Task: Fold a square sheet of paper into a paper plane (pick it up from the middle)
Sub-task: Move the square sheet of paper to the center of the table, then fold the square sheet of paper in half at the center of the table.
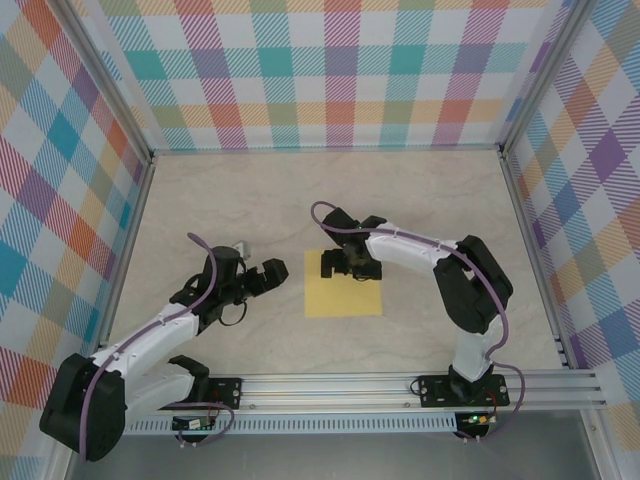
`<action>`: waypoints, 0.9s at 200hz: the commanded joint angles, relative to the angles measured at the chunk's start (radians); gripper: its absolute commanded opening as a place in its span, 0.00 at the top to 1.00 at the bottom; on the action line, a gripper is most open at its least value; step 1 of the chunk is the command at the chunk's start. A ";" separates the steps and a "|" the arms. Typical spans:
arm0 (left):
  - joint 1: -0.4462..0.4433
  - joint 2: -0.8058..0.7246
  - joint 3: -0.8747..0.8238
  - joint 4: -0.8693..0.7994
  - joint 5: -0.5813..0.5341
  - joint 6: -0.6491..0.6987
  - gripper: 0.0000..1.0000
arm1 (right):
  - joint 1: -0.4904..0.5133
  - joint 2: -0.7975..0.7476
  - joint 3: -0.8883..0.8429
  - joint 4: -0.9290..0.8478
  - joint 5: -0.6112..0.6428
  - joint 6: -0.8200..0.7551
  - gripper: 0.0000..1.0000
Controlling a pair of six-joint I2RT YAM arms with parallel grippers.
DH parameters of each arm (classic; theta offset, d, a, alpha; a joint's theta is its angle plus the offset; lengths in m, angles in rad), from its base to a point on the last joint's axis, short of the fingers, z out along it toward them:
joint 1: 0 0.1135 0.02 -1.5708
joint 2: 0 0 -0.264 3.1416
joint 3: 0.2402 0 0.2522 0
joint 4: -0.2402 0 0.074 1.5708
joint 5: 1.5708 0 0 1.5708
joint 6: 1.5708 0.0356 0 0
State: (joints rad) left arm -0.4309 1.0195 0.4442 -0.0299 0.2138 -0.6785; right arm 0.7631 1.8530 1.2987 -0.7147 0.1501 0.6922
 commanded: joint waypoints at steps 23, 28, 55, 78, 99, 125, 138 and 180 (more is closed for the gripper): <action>-0.007 -0.020 0.007 0.003 -0.031 -0.045 0.00 | 0.034 0.069 0.121 -0.111 -0.001 -0.087 0.00; -0.006 -0.014 0.010 0.000 -0.029 -0.047 0.00 | 0.037 0.080 0.133 -0.119 0.001 -0.076 0.00; -0.006 0.028 0.033 -0.015 -0.005 -0.050 0.00 | 0.042 0.155 0.198 -0.191 0.014 -0.011 0.00; -0.006 0.058 0.047 -0.012 0.009 -0.052 0.00 | 0.042 0.166 0.199 -0.192 0.023 0.011 0.00; -0.006 0.079 0.057 -0.012 0.013 -0.045 0.00 | 0.042 0.163 0.203 -0.205 0.038 0.012 0.00; -0.006 0.098 0.069 -0.007 0.016 -0.040 0.00 | 0.041 0.170 0.208 -0.201 0.037 0.008 0.00; -0.006 0.103 0.072 -0.006 0.016 -0.039 0.00 | 0.041 0.181 0.214 -0.197 0.027 0.010 0.00; -0.006 0.095 0.064 -0.014 0.009 -0.038 0.00 | 0.036 0.211 0.223 -0.183 0.002 0.032 0.00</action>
State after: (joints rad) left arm -0.4309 1.1198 0.4881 -0.0315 0.2188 -0.7181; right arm 0.8051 2.0342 1.4948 -0.8829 0.1707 0.6960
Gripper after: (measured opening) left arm 0.999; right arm 0.997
